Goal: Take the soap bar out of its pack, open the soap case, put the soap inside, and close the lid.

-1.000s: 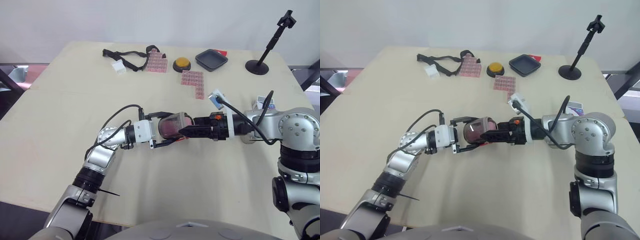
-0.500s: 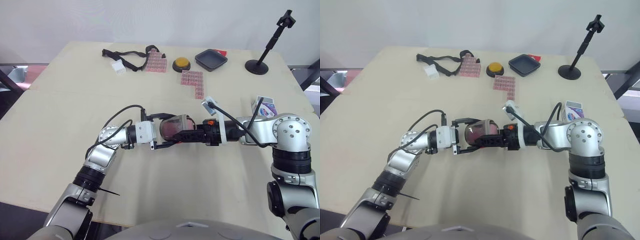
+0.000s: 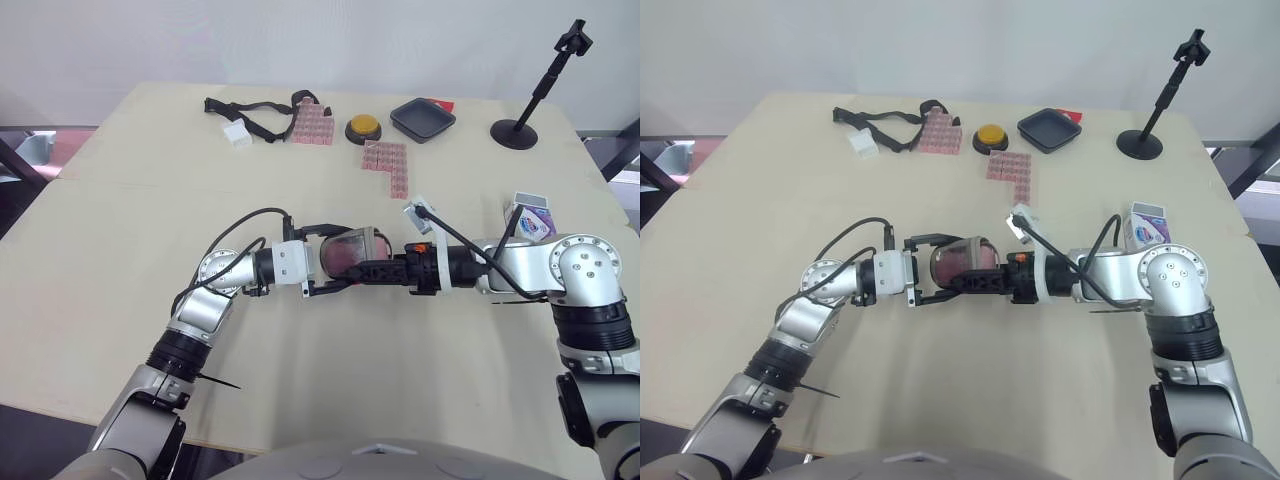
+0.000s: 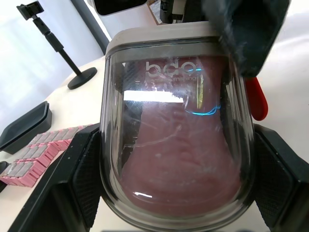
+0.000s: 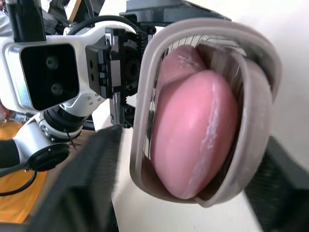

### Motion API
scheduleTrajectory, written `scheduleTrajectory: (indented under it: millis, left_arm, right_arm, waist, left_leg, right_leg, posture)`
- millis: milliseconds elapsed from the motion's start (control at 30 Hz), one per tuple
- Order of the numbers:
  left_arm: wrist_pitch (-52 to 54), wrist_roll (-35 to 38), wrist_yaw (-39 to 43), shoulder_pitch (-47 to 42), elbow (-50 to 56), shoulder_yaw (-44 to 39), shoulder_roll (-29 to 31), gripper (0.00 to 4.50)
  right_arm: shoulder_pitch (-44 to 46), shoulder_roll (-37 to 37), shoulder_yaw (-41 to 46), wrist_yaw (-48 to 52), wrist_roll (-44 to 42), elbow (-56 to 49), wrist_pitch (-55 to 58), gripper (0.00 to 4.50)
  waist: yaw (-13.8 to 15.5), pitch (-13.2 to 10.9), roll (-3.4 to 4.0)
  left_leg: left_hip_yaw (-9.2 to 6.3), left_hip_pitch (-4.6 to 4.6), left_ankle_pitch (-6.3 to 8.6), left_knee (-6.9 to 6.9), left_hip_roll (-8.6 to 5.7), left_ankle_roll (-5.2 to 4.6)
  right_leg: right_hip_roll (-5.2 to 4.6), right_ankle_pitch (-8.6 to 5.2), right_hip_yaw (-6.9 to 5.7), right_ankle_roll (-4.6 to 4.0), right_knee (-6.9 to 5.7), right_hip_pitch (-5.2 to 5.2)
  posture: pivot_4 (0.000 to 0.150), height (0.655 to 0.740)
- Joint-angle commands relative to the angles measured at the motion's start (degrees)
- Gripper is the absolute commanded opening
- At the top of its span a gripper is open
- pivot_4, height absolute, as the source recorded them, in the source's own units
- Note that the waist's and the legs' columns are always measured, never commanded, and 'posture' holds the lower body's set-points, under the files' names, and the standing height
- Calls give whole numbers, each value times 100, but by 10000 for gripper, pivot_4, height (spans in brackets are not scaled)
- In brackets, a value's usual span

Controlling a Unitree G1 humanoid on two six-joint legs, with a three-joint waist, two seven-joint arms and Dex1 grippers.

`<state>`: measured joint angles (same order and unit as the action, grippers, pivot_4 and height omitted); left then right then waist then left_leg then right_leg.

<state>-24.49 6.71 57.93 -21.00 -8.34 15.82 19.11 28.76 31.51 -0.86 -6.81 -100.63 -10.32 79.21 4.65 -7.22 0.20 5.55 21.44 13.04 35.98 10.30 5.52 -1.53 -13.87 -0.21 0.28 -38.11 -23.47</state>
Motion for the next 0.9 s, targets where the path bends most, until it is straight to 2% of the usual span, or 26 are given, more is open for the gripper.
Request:
scheduleTrajectory:
  millis: [33, 67, 567, 633, 900]
  left_arm:
    - [-77, 67, -56, -73, 137, -35, 23, 34795]
    - [-83, 61, -65, -69, 139, -31, 26, 34795]
    - [97, 118, -124, -95, 101, -53, 52, 34795]
    - [207, 179, -98, -116, 99, -78, 66, 44976]
    - [709, 545, 413, -407, -105, -179, 318, 45000]
  right_arm:
    - [-25, 197, -138, -120, -480, -86, -353, 23135]
    - [-35, 259, -201, -136, -553, -101, -396, 21219]
    - [-93, 747, -699, 48, -703, -293, -850, 21220]
    - [-84, 777, -720, 80, -689, -305, -882, 21219]
    - [-16, 915, -762, 320, -464, -361, -854, 21207]
  waist:
    - [0, 0, -1]
    - [0, 0, -1]
    - [-2, -1, -2]
    - [-2, -1, -2]
    - [-2, -2, -3]
  left_leg:
    - [0, 0, 0, 0, -1, 0]
    - [-1, 1, 1, 0, -1, 1]
    - [-3, 2, 2, -4, -2, 3]
    - [-3, 3, 2, -4, -2, 3]
    - [-4, 2, 2, -5, -2, 3]
  right_leg:
    - [0, 0, -1, 0, 1, 1]
    - [0, 0, -1, 0, 2, 1]
    - [2, 0, -3, 2, 8, 3]
    - [2, 0, -4, 2, 9, 3]
    - [3, 0, -4, 2, 9, 3]
  posture:
    - [1500, 7287]
    - [1500, 7287]
    - [1500, 7287]
    - [1500, 7287]
    - [1500, 7287]
